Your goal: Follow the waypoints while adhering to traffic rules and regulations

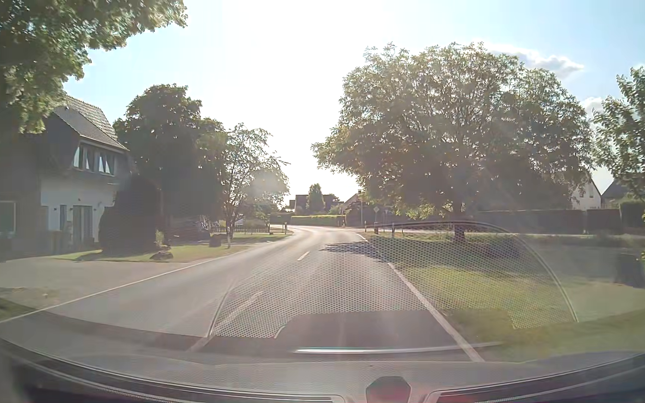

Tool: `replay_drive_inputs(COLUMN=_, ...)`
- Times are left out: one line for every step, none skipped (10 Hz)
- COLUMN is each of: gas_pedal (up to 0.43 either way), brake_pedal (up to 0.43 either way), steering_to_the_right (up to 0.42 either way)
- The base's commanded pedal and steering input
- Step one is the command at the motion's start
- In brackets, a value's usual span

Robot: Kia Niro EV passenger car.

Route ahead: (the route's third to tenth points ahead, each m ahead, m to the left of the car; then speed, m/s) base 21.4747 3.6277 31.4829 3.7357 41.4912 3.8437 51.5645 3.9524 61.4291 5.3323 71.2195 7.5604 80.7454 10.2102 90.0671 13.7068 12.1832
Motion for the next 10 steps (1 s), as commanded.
replay_drive_inputs(gas_pedal=0.118, brake_pedal=0.006, steering_to_the_right=0.002)
replay_drive_inputs(gas_pedal=0.118, brake_pedal=0.006, steering_to_the_right=-0.003)
replay_drive_inputs(gas_pedal=0.118, brake_pedal=0.006, steering_to_the_right=-0.003)
replay_drive_inputs(gas_pedal=0.118, brake_pedal=0.006, steering_to_the_right=-0.003)
replay_drive_inputs(gas_pedal=0.118, brake_pedal=0.006, steering_to_the_right=-0.003)
replay_drive_inputs(gas_pedal=0.118, brake_pedal=0.006, steering_to_the_right=-0.003)
replay_drive_inputs(gas_pedal=0.118, brake_pedal=0.006, steering_to_the_right=-0.003)
replay_drive_inputs(gas_pedal=0.130, brake_pedal=0.006, steering_to_the_right=-0.003)
replay_drive_inputs(gas_pedal=0.138, brake_pedal=0.006, steering_to_the_right=-0.004)
replay_drive_inputs(gas_pedal=0.138, brake_pedal=0.006, steering_to_the_right=-0.005)
